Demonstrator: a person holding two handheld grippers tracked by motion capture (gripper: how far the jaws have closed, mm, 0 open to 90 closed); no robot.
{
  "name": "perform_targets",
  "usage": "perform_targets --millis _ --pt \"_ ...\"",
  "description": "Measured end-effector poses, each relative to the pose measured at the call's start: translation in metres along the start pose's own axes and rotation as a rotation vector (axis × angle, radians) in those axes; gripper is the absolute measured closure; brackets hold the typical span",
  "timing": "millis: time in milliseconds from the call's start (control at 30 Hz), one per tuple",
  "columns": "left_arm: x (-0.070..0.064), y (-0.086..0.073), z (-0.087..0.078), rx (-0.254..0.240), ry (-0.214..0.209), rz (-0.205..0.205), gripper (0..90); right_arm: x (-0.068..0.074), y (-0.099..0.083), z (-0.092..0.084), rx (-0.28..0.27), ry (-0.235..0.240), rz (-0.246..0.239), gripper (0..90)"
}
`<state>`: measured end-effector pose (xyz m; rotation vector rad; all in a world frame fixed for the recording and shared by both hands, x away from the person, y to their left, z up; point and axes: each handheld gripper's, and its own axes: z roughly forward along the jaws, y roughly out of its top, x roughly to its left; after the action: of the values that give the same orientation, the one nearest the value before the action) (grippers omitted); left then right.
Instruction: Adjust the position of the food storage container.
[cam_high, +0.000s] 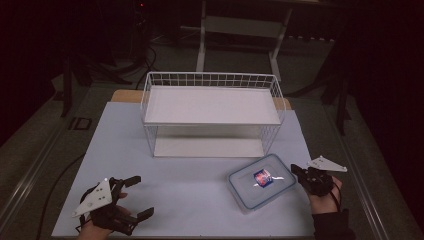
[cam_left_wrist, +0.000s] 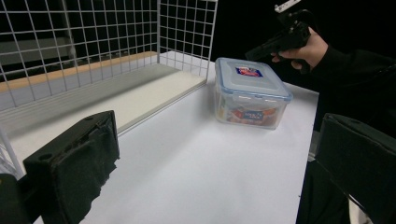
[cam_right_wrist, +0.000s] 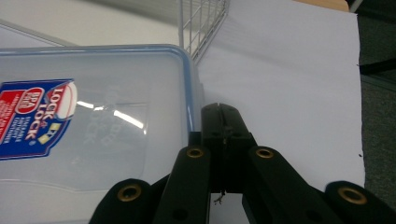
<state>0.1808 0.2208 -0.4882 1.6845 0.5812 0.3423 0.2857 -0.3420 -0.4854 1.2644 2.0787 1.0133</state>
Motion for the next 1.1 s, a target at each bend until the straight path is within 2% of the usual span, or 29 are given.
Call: perform_targets --millis 100,200,300,400,600,833,1033,1100 --pt "0.000 0.000 0.000 0.000 -0.001 0.000 0.0 0.005 0.002 -0.003 -0.006 0.029 -0.005 90.0" --pt "0.000 0.000 0.000 -0.001 0.000 0.002 0.0 0.012 0.004 -0.002 0.002 -0.008 -0.040 90.0" --pt "0.000 0.000 -0.001 -0.004 0.000 -0.001 0.0 0.005 0.004 0.001 0.000 -0.018 -0.019 90.0" --pt "0.000 0.000 0.000 -0.002 -0.001 -0.002 0.0 0.000 0.002 0.007 0.023 -0.022 -0.016 90.0" --pt "0.000 0.000 0.001 0.002 -0.001 -0.001 0.0 -0.002 0.000 0.007 0.030 -0.012 0.002 90.0" --pt "-0.001 0.000 0.001 0.003 -0.001 0.000 0.0 0.010 -0.002 0.003 0.030 0.025 0.004 90.0" --pt "0.000 0.000 0.001 0.007 -0.004 0.001 0.0 0.025 -0.005 -0.003 0.029 0.089 -0.006 90.0" --pt "-0.001 0.000 0.001 0.007 -0.004 0.003 0.0 0.028 -0.006 -0.004 0.029 0.097 -0.007 90.0"
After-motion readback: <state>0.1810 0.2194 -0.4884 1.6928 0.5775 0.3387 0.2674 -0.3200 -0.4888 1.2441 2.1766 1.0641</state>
